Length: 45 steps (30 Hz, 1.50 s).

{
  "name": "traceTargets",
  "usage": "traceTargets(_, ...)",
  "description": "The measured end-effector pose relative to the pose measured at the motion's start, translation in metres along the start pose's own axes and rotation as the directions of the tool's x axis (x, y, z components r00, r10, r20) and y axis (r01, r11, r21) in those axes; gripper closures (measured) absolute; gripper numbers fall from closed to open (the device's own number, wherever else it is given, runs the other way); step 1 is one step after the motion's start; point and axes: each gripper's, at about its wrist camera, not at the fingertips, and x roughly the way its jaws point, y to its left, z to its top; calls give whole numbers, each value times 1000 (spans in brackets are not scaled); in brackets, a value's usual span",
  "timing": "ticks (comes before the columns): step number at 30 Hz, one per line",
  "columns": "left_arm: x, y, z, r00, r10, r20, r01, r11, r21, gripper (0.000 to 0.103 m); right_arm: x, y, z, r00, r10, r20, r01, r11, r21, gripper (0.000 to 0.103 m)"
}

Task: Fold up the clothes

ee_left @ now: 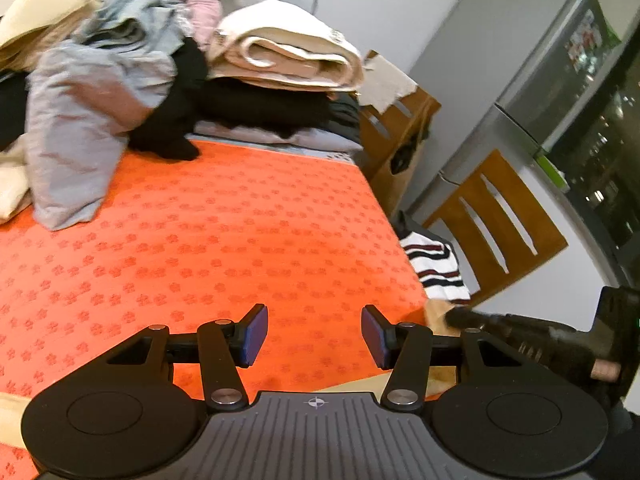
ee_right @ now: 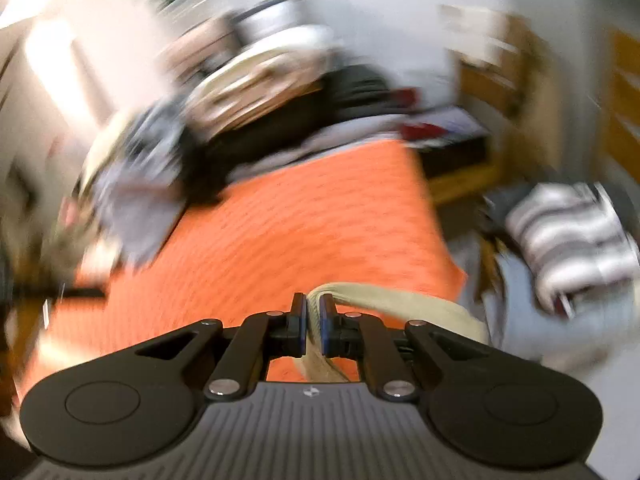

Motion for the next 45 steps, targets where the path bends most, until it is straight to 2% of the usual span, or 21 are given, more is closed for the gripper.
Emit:
traceTargets(2,-3,6,-2,1000,12,5,-12,1000,-18,49,11,29,2,999,15,-49,-23,986,-167,94)
traceTargets(4,-6,12,-3,1000,23,6,-23,999,-33,48,22,57,3,995,26,-101,-57,946,-319,94)
traceTargets(6,-6,16,-4,1000,31,-2,-31,999,-39,48,29,77,-3,984,57,-168,-121,908,-402,94)
traceTargets(7,-5,17,-4,999,32,-10,-32,999,-36,48,32,85,-6,977,69,-200,-151,890,-431,94)
traceTargets(11,4,12,-4,999,23,-49,-23,1000,9,48,39,98,-16,949,102,-298,-232,867,-441,91)
traceTargets(12,7,8,-3,998,22,-60,-20,999,33,48,40,98,-17,944,106,-312,-241,868,-435,89)
traceTargets(14,16,-2,-3,997,15,-81,-8,996,87,48,37,96,-20,940,107,-325,-245,873,-421,76)
traceTargets(16,25,-14,-3,995,7,-100,8,989,147,48,30,91,-19,944,104,-314,-233,883,-408,67)
traceTargets(20,46,-42,-5,992,-14,-127,46,967,251,48,10,72,-18,956,80,-283,-184,912,-365,61)
traceTargets(26,85,-90,-15,984,-78,-162,134,921,365,48,-30,11,-18,973,38,-230,-81,980,-180,60)
traceTargets(30,116,-120,-23,981,-84,-173,148,904,401,49,-54,-24,-23,980,-28,-195,13,997,-81,60)
traceTargets(38,166,-162,-32,981,-83,-174,152,891,429,54,-98,-85,-38,975,-168,-147,183,978,97,60)
traceTargets(45,200,-172,-46,983,4,-185,85,876,474,64,-109,-102,-51,965,-217,-148,241,956,165,60)
